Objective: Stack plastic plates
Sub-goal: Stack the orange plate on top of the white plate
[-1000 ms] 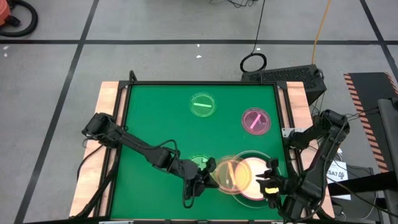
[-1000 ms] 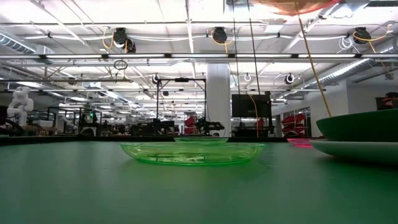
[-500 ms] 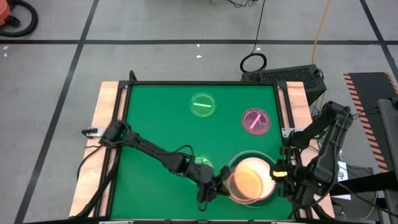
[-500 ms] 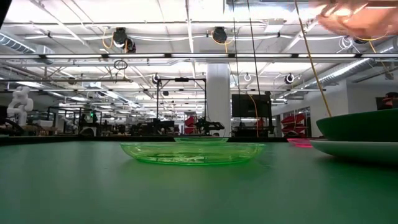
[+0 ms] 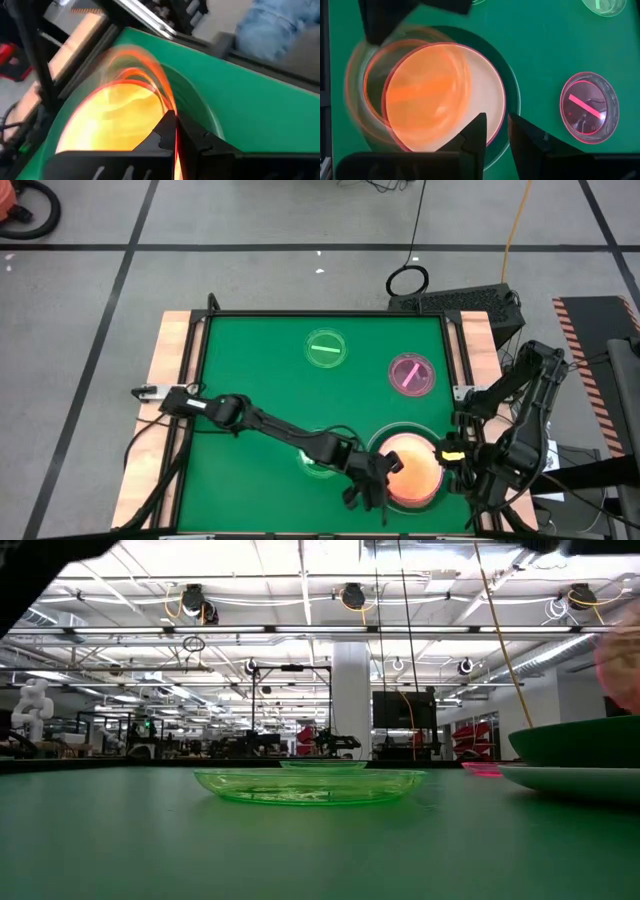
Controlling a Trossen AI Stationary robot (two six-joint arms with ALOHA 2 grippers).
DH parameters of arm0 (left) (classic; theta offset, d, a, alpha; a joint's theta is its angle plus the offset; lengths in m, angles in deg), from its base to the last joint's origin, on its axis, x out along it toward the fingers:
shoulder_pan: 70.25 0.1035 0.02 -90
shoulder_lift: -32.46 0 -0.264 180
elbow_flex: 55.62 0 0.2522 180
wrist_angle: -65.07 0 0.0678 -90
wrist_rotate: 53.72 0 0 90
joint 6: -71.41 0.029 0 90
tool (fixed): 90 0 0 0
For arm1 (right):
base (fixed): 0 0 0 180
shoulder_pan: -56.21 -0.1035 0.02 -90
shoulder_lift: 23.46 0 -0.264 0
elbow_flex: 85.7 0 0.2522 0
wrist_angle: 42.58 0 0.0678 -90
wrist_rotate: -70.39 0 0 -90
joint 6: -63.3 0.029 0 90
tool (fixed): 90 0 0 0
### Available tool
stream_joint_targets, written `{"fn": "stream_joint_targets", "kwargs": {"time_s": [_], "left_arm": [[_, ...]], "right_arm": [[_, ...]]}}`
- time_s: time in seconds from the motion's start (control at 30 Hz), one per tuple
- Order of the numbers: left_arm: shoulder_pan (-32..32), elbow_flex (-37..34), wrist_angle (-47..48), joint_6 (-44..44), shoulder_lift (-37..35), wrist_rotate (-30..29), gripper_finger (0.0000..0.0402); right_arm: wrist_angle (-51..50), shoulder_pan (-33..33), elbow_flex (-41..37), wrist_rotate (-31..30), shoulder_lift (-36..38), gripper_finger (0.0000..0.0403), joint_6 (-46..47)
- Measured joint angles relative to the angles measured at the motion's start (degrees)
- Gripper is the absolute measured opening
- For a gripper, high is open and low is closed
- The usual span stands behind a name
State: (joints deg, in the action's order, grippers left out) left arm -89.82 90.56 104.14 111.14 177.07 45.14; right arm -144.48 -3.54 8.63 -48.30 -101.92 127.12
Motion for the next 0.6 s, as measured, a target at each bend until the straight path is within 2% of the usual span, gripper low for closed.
{"fn": "stream_joint_targets", "kwargs": {"time_s": [0.03,0.4,0.6], "left_arm": [[0.31,2.68,0.09,-0.49,1.69,0.03,0.0003],[2.54,2.02,0.07,-5.36,3.39,-0.48,0.0008],[2.25,2.02,-1.54,-6.03,3.41,-1.28,0.0062]], "right_arm": [[0.01,0.0,0.0,0.01,0.01,0.0075,0.0],[0.46,0.0,-0.02,0.15,-0.02,0.0075,-0.15],[0.55,0.0,-0.02,0.15,-0.02,0.0075,-0.15]]}}
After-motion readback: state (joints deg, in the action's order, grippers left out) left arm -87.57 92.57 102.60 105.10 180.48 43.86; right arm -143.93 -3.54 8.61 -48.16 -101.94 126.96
